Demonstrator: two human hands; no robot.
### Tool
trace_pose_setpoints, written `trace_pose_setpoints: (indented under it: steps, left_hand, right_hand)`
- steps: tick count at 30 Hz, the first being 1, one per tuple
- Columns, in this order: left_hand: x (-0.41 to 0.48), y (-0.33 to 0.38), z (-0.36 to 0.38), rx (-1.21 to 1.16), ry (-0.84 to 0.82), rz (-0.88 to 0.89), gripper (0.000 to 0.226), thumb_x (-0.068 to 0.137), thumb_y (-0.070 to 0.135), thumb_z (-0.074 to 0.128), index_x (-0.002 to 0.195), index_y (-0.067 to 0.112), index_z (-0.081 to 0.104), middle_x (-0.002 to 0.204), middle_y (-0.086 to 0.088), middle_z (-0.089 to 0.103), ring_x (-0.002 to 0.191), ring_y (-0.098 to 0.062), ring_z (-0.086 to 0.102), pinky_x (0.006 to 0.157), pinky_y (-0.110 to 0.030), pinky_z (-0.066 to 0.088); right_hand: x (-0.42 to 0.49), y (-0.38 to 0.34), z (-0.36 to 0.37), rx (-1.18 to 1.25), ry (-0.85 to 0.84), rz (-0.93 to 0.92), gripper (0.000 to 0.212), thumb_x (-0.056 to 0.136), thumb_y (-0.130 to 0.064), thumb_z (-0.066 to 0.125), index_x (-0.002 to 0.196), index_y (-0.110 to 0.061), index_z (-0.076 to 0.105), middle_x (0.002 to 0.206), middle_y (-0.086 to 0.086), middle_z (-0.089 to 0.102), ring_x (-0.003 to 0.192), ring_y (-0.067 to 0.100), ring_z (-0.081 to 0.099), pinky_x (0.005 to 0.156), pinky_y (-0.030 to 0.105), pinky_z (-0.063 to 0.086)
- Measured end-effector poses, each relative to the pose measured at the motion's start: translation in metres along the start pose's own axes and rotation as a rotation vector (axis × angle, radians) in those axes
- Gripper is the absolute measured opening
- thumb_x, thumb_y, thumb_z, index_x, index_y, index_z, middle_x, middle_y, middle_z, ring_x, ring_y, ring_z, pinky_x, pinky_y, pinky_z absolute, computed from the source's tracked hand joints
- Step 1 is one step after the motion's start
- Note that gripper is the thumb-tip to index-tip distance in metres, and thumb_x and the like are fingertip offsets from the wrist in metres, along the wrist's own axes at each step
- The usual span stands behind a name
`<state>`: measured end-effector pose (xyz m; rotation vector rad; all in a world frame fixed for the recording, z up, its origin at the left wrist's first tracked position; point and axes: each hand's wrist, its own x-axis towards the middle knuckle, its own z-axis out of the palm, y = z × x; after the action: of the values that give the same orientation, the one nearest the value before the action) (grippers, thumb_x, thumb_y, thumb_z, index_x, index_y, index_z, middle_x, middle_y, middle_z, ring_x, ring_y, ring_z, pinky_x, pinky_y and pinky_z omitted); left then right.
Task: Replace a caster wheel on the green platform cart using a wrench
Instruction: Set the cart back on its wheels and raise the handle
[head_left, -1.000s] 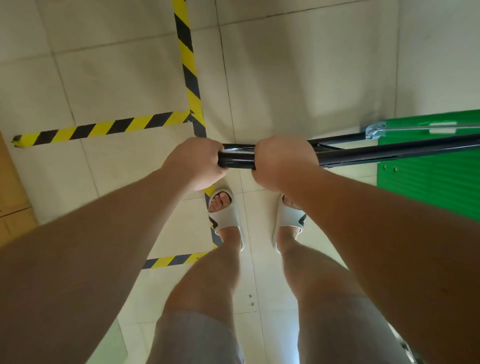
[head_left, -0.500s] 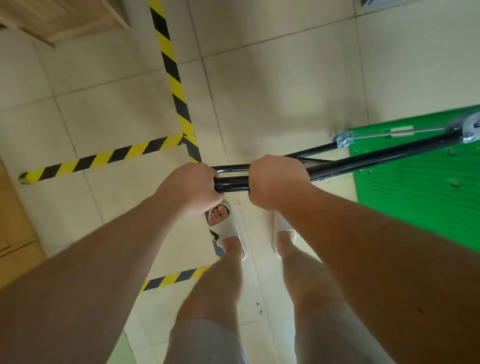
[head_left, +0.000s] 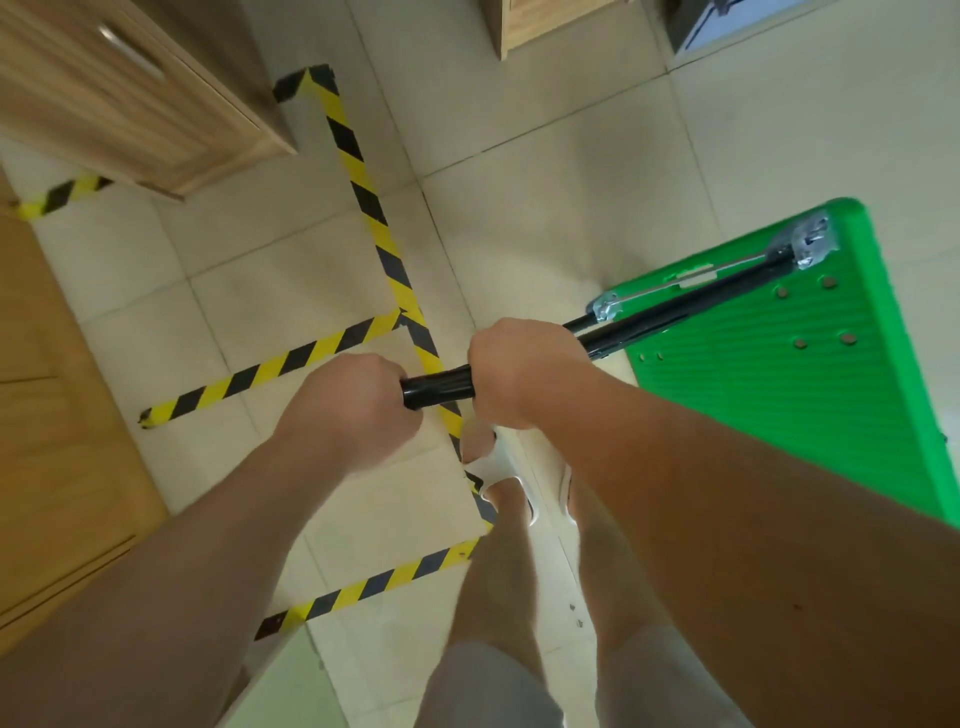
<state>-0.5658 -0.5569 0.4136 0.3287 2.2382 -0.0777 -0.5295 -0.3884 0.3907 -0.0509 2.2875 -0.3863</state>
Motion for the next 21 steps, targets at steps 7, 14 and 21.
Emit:
trace_pose_setpoints:
  steps: [7, 14, 21]
  left_hand:
    - [-0.034, -0.007, -0.03, 0.182, 0.055, -0.021, 0.015, 0.092, 0.031, 0.056, 0.077, 0.025, 0.058, 0.072, 0.002, 0.059, 0.066, -0.016, 0.055, 0.051, -0.03, 0.036]
    - [-0.047, 0.022, -0.044, 0.135, 0.119, 0.022, 0.018, 0.092, 0.036, 0.057, 0.076, 0.027, 0.054, 0.07, 0.002, 0.058, 0.064, -0.018, 0.055, 0.052, -0.029, 0.037]
    - [-0.066, 0.062, -0.061, -0.119, 0.387, 0.259, 0.007, 0.095, 0.029, 0.061, 0.102, 0.03, 0.06, 0.08, 0.01, 0.056, 0.069, -0.011, 0.053, 0.055, -0.026, 0.037]
  right_hand:
    - [-0.011, -0.017, -0.008, 0.08, 0.062, -0.064, 0.013, 0.085, -0.03, 0.062, 0.097, -0.024, 0.062, 0.075, -0.003, 0.053, 0.064, 0.018, 0.054, 0.066, 0.034, 0.054]
    - [-0.027, 0.011, -0.019, 0.145, 0.076, -0.07, 0.012, 0.083, -0.031, 0.062, 0.094, -0.027, 0.066, 0.073, -0.005, 0.059, 0.067, 0.017, 0.059, 0.058, 0.028, 0.047]
    - [-0.062, 0.064, -0.056, 0.248, 0.156, 0.011, 0.01, 0.084, -0.024, 0.066, 0.083, -0.028, 0.057, 0.072, -0.005, 0.056, 0.065, 0.011, 0.051, 0.051, 0.026, 0.029]
